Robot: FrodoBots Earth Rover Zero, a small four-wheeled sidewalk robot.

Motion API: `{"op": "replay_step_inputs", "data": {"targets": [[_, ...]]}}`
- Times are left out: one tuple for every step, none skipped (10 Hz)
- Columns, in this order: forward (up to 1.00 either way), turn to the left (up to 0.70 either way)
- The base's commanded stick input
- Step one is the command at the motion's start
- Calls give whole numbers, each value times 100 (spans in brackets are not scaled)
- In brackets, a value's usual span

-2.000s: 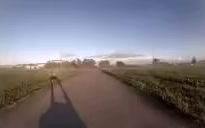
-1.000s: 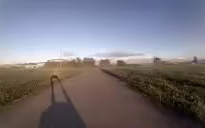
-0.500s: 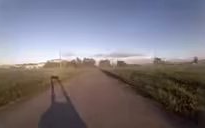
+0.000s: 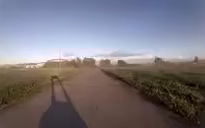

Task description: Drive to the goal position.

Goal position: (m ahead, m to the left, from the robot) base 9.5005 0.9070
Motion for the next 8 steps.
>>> {"op": "replay_step_inputs", "data": {"targets": [[70, 0], [70, 0], [70, 0], [70, 0], [70, 0], [70, 0], [70, 0], [70, 0]]}}
